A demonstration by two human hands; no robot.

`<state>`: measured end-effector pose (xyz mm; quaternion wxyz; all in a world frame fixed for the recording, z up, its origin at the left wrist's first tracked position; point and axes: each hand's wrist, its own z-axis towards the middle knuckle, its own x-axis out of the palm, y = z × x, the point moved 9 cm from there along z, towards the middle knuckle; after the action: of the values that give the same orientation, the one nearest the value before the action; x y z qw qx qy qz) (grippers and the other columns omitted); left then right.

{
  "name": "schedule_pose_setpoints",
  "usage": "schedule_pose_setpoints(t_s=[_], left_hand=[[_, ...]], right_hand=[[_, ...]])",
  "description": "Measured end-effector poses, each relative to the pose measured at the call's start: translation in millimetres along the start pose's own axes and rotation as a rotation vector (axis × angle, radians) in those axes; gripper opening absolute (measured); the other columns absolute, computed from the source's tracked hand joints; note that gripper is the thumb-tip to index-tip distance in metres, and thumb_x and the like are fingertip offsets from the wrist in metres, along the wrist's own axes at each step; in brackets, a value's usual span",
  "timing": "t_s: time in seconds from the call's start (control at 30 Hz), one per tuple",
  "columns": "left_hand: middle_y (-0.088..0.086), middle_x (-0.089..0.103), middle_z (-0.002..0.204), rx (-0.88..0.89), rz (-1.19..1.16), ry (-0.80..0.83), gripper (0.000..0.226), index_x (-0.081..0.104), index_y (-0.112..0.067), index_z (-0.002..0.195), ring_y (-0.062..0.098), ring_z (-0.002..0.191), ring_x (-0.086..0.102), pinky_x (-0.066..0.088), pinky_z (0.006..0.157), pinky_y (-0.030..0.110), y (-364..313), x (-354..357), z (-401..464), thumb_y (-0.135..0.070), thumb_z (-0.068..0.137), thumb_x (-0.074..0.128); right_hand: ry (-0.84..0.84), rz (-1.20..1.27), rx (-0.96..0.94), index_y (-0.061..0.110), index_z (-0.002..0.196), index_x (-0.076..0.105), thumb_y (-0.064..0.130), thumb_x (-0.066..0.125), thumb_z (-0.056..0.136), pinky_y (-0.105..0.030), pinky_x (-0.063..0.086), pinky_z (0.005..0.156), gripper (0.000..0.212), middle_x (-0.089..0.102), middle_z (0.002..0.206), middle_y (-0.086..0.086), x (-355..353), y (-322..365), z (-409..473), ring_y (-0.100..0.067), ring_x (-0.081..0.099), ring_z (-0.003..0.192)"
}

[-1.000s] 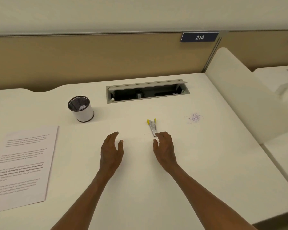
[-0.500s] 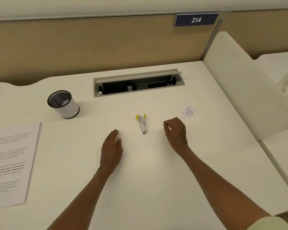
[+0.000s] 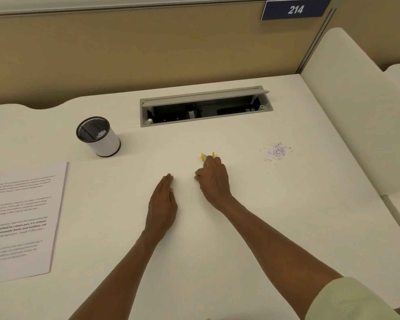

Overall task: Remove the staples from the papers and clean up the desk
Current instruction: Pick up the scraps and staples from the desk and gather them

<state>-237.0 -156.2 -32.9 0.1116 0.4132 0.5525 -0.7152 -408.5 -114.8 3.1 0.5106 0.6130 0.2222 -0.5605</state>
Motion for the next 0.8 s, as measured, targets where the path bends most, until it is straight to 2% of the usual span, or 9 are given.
schedule_pose_setpoints(t_s=[0.2,0.3,0.37,0.43,0.5,0.6,0.73,0.8], left_hand=[[0.004,0.044,0.154,-0.044,0.041,-0.072,0.045,0.045,-0.008,0.147,0.019,0.145,0.037,0.025,0.118,0.027,19,-19,7,-0.009,0.102,0.042],[0.008,0.038,0.157,-0.066,0.097,-0.099,0.046,0.040,-0.004,0.149,0.020,0.149,0.028,0.022,0.122,0.035,32,-28,11,-0.009,0.102,0.040],[0.010,0.034,0.159,-0.089,0.122,-0.098,0.047,0.037,-0.002,0.149,0.021,0.150,0.024,0.018,0.123,0.037,42,-30,11,-0.009,0.103,0.040],[0.011,0.032,0.160,-0.102,0.137,-0.087,0.048,0.035,-0.001,0.150,0.021,0.151,0.022,0.017,0.124,0.038,49,-32,9,-0.010,0.103,0.040],[0.010,0.030,0.161,-0.084,0.153,-0.069,0.049,0.035,-0.001,0.150,0.021,0.151,0.021,0.017,0.124,0.038,52,-33,7,-0.011,0.103,0.040],[0.011,0.029,0.161,-0.060,0.176,-0.055,0.048,0.037,0.001,0.149,0.022,0.152,0.020,0.016,0.124,0.037,54,-33,6,-0.011,0.103,0.040],[0.012,0.025,0.163,-0.072,0.195,-0.055,0.049,0.035,0.001,0.150,0.022,0.152,0.017,0.011,0.124,0.036,57,-34,10,-0.013,0.103,0.041],[0.013,0.024,0.163,-0.084,0.194,-0.067,0.049,0.034,0.002,0.150,0.023,0.153,0.015,0.010,0.125,0.038,60,-39,14,-0.014,0.104,0.040]], right_hand=[[0.065,-0.056,0.010,0.006,0.071,0.071,0.003,0.065,0.079,-0.034,0.040,0.068,0.010,0.059,0.090,-0.012,5,3,6,-0.034,0.052,0.089],[0.094,-0.141,-0.043,0.008,0.060,0.061,0.000,0.066,0.075,-0.037,0.045,0.067,0.017,0.055,0.082,-0.009,2,11,8,-0.031,0.051,0.081],[0.121,-0.243,-0.104,0.010,0.052,0.045,-0.005,0.069,0.064,-0.032,0.038,0.057,0.031,0.051,0.074,-0.008,4,18,7,-0.029,0.049,0.071],[0.123,-0.337,-0.154,0.012,0.054,0.039,-0.008,0.069,0.059,-0.031,0.027,0.055,0.037,0.050,0.072,-0.009,4,24,8,-0.029,0.049,0.068],[0.161,-0.407,-0.177,0.010,0.056,0.047,-0.007,0.068,0.058,-0.031,0.024,0.057,0.027,0.051,0.074,-0.011,4,27,7,-0.029,0.050,0.070],[0.189,-0.481,-0.205,0.008,0.060,0.055,-0.003,0.068,0.061,-0.032,0.028,0.057,0.017,0.053,0.077,-0.012,10,27,6,-0.029,0.052,0.072],[0.140,-0.404,-0.204,0.009,0.060,0.055,0.003,0.072,0.065,-0.032,0.032,0.054,0.019,0.052,0.070,-0.009,10,42,14,-0.027,0.051,0.066],[0.159,-0.283,-0.168,0.007,0.067,0.061,0.006,0.072,0.073,-0.032,0.041,0.057,0.013,0.057,0.074,-0.012,2,58,18,-0.028,0.056,0.070]])
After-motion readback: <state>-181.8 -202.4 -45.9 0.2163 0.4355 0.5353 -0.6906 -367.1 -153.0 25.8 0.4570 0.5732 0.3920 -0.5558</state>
